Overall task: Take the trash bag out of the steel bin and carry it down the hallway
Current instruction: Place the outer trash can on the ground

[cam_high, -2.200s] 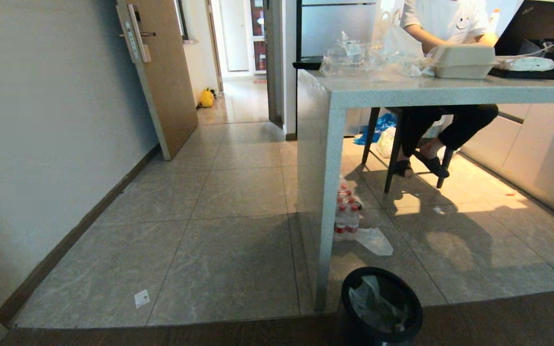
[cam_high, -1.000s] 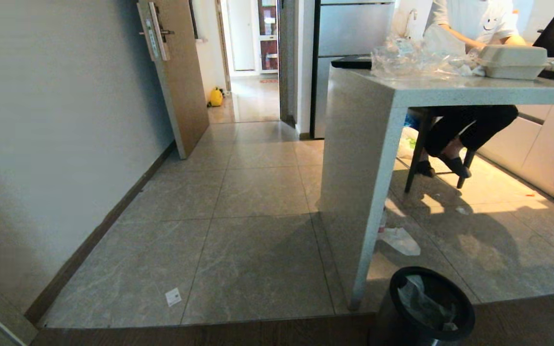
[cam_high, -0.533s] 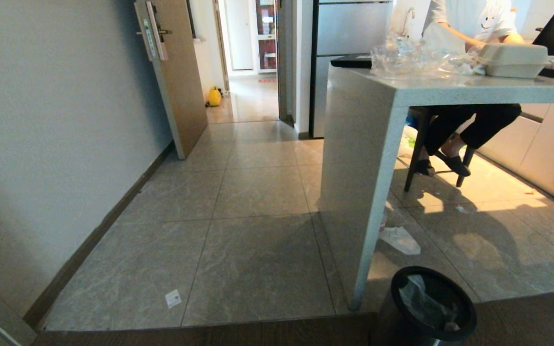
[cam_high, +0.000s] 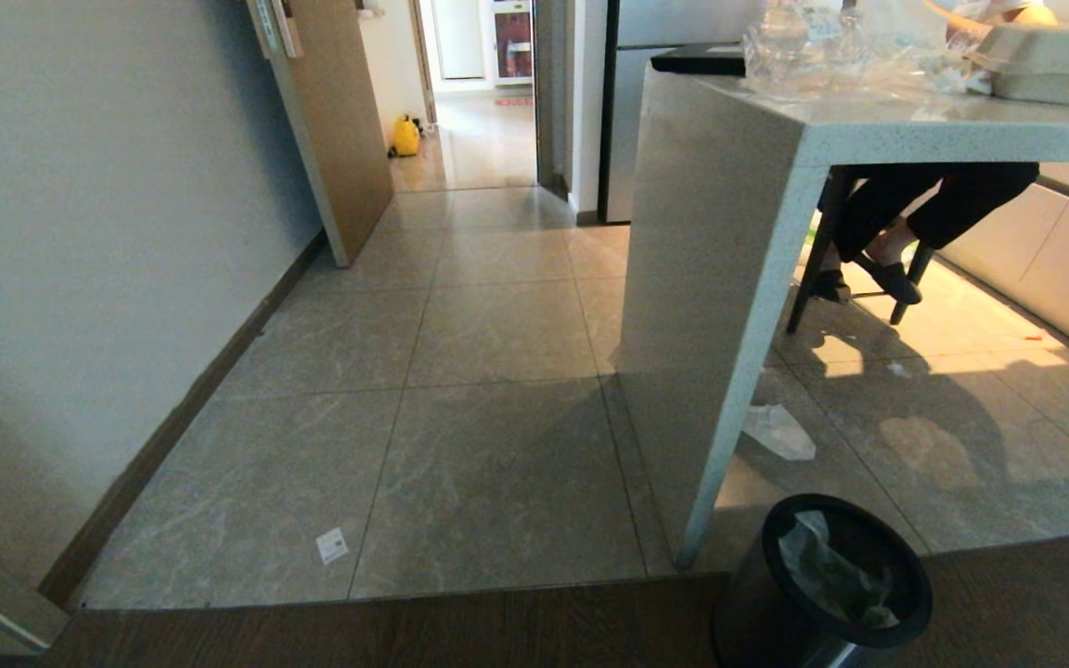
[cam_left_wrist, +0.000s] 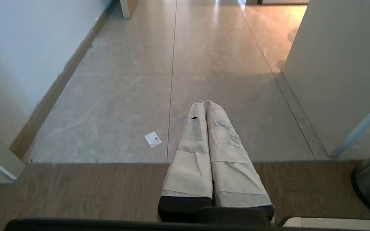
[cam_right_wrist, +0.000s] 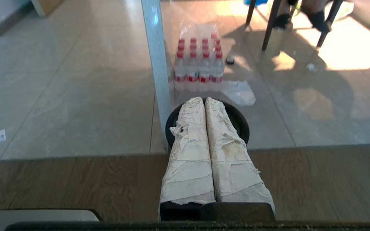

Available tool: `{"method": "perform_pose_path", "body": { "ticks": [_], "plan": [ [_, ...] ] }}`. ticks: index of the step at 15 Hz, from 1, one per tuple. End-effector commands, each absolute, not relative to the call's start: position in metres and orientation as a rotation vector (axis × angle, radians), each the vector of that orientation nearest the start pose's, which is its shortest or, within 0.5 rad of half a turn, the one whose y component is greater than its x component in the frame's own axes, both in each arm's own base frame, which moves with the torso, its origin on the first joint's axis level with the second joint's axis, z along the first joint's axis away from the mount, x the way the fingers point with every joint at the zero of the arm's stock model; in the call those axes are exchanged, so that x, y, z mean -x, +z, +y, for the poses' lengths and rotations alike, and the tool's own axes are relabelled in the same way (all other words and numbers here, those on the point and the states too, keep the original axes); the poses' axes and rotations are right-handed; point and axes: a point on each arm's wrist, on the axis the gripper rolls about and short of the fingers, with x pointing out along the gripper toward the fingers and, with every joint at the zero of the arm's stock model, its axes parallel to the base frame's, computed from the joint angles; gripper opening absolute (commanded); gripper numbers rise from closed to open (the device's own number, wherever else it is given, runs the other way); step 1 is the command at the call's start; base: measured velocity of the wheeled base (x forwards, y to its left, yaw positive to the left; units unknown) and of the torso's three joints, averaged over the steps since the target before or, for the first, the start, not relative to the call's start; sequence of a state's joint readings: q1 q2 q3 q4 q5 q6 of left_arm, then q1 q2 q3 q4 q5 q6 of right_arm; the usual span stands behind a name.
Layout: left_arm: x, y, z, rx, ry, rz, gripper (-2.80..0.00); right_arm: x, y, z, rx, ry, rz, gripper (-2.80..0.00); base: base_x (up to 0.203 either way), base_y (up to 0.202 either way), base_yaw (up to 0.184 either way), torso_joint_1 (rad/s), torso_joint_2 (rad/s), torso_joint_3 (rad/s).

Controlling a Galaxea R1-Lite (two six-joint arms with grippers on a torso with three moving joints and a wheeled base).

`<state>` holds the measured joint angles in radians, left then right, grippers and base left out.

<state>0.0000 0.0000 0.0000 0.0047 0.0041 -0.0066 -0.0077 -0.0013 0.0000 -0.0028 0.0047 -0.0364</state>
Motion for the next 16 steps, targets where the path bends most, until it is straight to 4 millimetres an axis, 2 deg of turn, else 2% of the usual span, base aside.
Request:
{"method": "perform_pose_path", "body": {
  "ticks": [1,16],
  "plan": [
    [0.0228,0.0750,0.0001,0.008,0.005,0.005,-2.80,0.0229,0.0758,0.0003,0.037,-0.003,-0.005,-2.80,0.000,0.000,0.000,0.001,0.00,-0.194],
    [0.0228,0.0750,0.0001,0.008,0.005,0.005,-2.80,0.0228,0.0758,0.0003,0.037,-0.003,-0.003,-2.80,0.000,0.000,0.000,0.004,0.00,-0.196]
  ]
}}
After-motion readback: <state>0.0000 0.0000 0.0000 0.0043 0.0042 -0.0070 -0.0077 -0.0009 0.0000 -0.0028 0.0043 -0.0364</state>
